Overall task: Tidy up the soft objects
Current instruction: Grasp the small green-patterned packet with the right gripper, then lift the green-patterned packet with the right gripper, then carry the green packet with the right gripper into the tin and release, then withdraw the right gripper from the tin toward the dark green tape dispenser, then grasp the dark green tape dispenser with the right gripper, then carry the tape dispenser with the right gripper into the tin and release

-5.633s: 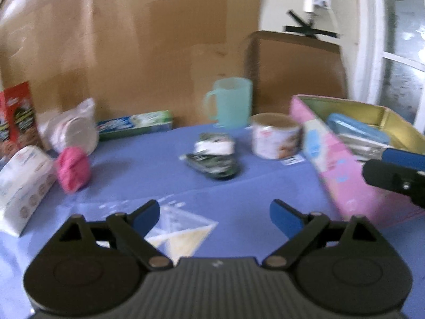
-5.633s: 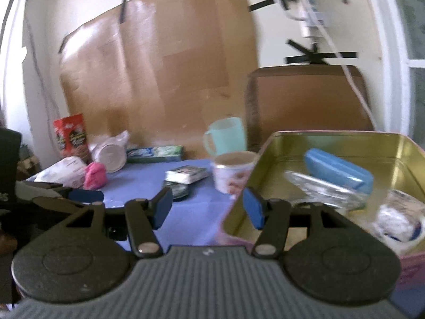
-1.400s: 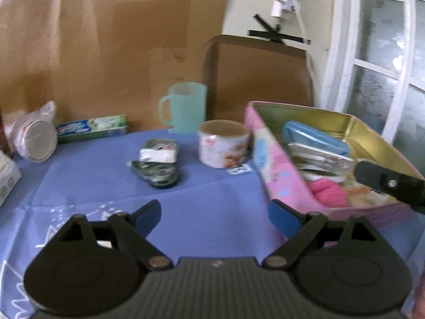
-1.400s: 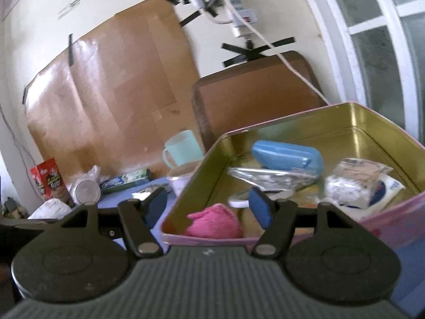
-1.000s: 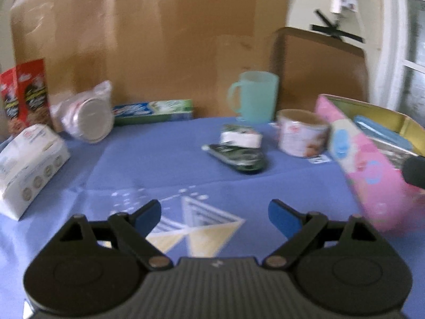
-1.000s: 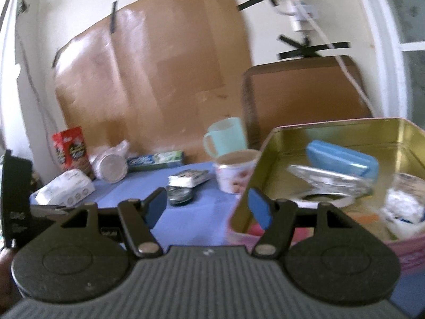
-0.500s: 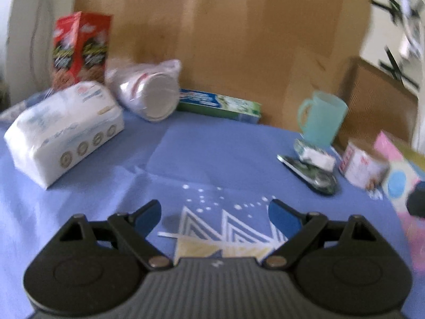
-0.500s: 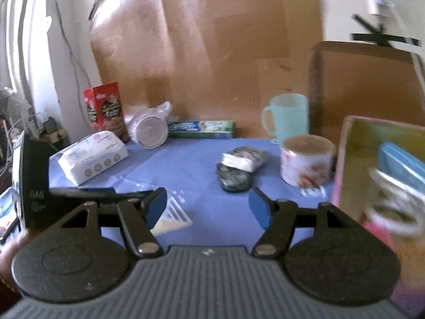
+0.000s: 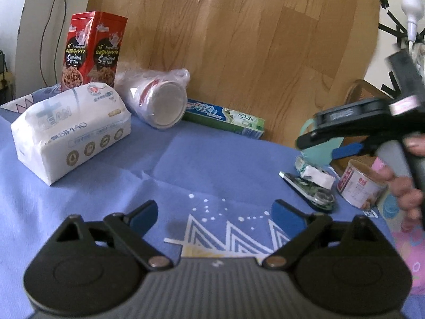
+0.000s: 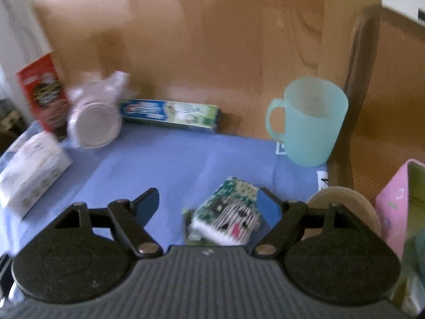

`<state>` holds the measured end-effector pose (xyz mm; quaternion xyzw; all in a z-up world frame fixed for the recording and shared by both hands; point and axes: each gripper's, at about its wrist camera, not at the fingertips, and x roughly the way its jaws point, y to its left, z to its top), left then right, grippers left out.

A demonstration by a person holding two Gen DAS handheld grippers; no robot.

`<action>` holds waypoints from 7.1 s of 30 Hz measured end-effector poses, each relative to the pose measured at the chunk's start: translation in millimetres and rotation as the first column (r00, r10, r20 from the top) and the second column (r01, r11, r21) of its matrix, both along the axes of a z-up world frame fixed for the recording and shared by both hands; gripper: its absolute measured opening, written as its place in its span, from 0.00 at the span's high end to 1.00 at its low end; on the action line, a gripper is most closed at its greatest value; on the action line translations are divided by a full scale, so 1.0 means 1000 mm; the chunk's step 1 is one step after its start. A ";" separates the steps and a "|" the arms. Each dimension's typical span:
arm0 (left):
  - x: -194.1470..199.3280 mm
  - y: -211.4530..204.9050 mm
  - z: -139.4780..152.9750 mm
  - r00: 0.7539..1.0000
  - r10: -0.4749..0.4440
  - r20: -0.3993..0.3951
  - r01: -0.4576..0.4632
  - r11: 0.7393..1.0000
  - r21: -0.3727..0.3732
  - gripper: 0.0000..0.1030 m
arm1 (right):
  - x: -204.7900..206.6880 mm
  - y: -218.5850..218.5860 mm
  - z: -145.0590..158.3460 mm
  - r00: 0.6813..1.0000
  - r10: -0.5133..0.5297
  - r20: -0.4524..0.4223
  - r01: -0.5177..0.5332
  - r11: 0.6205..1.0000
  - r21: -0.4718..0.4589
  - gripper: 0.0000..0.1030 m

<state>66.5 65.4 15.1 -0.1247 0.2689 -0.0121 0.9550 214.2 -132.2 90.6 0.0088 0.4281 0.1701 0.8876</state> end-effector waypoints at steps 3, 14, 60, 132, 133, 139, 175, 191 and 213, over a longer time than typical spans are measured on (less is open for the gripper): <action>-0.001 0.000 0.000 1.000 -0.003 0.004 0.003 1.000 -0.005 0.07 | 0.016 0.007 -0.014 0.999 0.000 -0.053 -0.004 0.997 -0.076 0.20; -0.001 0.002 -0.001 1.000 0.003 0.014 -0.003 1.000 -0.020 0.06 | -0.005 0.022 -0.024 0.995 0.094 0.017 -0.091 0.984 -0.152 0.64; -0.039 -0.228 0.079 0.729 -0.684 0.029 0.684 0.729 0.017 0.41 | -0.294 -0.144 0.007 0.822 -0.176 0.542 0.163 0.984 0.072 0.47; -0.012 -0.082 0.011 0.981 -0.180 -0.072 0.190 0.963 0.193 0.00 | -0.259 -0.095 0.017 0.853 -0.182 0.488 0.158 0.983 0.091 0.28; -0.010 -0.077 0.010 0.983 -0.168 -0.075 0.180 0.964 0.198 0.00 | -0.258 -0.091 0.017 0.856 -0.173 0.487 0.149 0.985 0.087 0.28; -0.002 -0.044 0.005 0.994 -0.078 -0.074 0.093 0.966 0.239 0.00 | -0.245 -0.068 0.014 0.883 -0.096 0.460 0.066 0.995 0.081 0.28; -0.012 0.015 0.000 0.992 -0.049 -0.117 0.037 0.994 -0.102 0.08 | -0.212 -0.049 -0.037 0.994 -0.045 0.098 0.013 0.952 0.306 0.51; -0.013 -0.087 0.018 0.887 -0.412 -0.211 0.324 0.878 -0.352 0.60 | -0.240 -0.086 -0.032 0.983 -0.093 0.157 0.021 0.912 0.410 0.51; 0.027 -0.272 0.066 0.813 -0.574 -0.100 0.573 0.819 -0.039 0.25 | -0.228 -0.200 -0.014 0.781 -0.479 0.401 0.357 0.869 0.342 0.35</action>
